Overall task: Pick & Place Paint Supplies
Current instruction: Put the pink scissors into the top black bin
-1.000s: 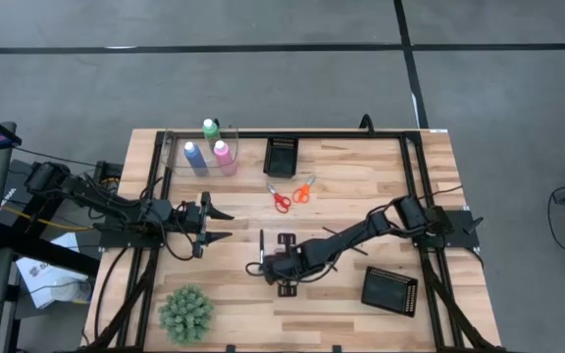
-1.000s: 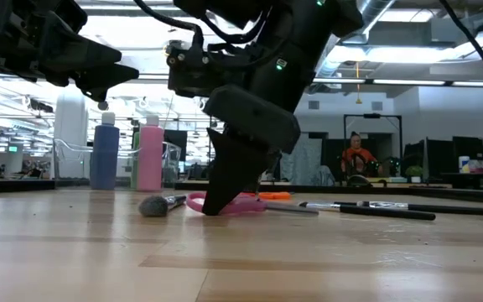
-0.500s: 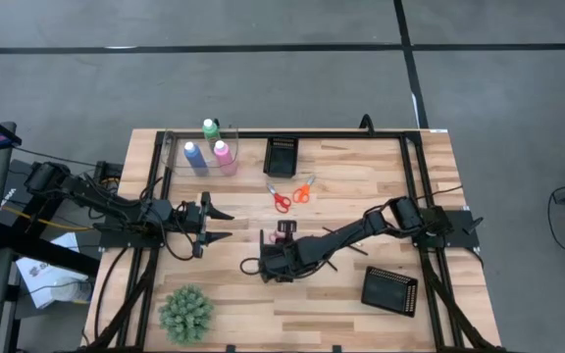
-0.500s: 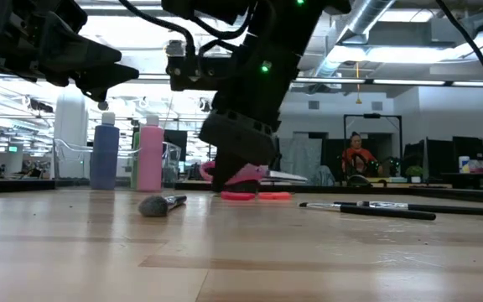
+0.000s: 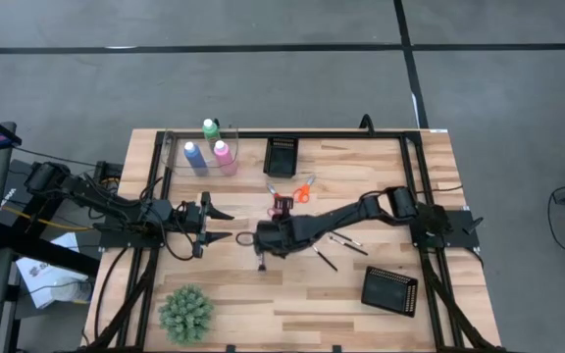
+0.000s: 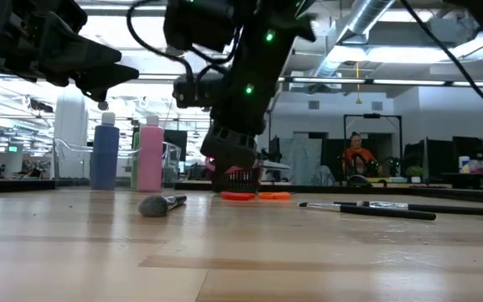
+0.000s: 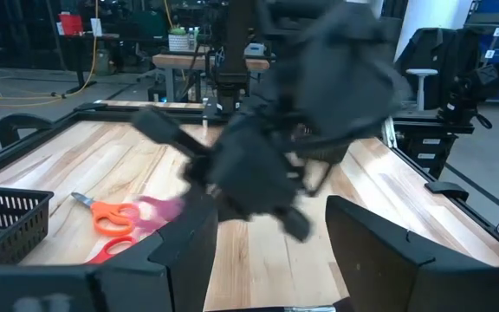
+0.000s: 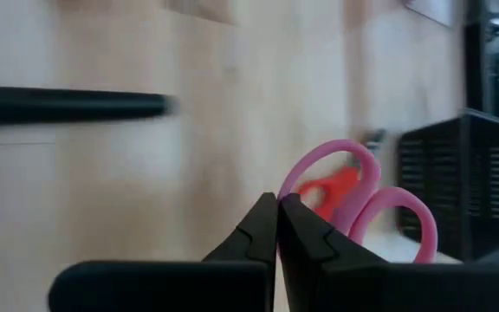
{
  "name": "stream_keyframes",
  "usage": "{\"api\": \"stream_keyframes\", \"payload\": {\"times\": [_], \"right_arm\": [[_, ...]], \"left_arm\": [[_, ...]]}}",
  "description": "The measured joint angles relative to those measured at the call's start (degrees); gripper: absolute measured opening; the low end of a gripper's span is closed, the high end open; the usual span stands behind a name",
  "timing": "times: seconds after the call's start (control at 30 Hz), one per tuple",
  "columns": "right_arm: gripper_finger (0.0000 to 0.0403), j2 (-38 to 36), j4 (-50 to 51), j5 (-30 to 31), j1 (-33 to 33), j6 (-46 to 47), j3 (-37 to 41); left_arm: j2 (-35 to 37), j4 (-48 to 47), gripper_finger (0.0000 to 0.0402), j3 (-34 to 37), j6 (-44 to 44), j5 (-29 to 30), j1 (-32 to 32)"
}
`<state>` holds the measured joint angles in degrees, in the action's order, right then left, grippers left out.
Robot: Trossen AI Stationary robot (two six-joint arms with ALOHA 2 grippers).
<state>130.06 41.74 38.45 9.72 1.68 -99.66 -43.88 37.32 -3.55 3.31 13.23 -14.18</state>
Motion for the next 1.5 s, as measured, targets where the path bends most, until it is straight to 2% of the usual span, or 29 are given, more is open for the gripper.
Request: {"api": "stream_keyframes", "payload": {"times": [0.3,0.5,0.83,1.0,1.2,1.37,1.5], "right_arm": [[0.0,-2.91,-0.52,1.95,-7.38,-7.13,0.0],[0.0,-5.81,-5.98,1.16,-13.0,-12.98,-0.37],[0.0,-6.63,-16.72,-14.46,-22.67,-15.41,-0.14],[0.0,-6.27,-20.39,-22.08,-26.71,-12.75,-0.13],[0.0,-6.27,-22.86,-25.77,-30.18,-10.43,-0.13],[0.0,-6.22,-24.35,-32.61,-32.4,-6.56,-0.13],[0.0,-6.0,-23.95,-32.64,-33.13,-5.64,-0.13]], "left_arm": [[0.0,0.0,0.0209,0.0,-0.02,0.0,0.0],[0.0,-0.11,0.0209,0.02,-0.02,0.0,0.0],[0.01,-0.48,0.0209,0.02,-0.35,0.52,0.0],[0.0,-0.47,0.0209,0.02,-0.46,0.56,0.0],[0.0,-0.46,0.0209,0.02,-0.46,0.74,0.0],[0.0,-0.46,0.0209,0.02,-0.43,0.72,0.0],[0.01,-0.46,0.0209,0.02,-0.14,0.7,0.0]]}}
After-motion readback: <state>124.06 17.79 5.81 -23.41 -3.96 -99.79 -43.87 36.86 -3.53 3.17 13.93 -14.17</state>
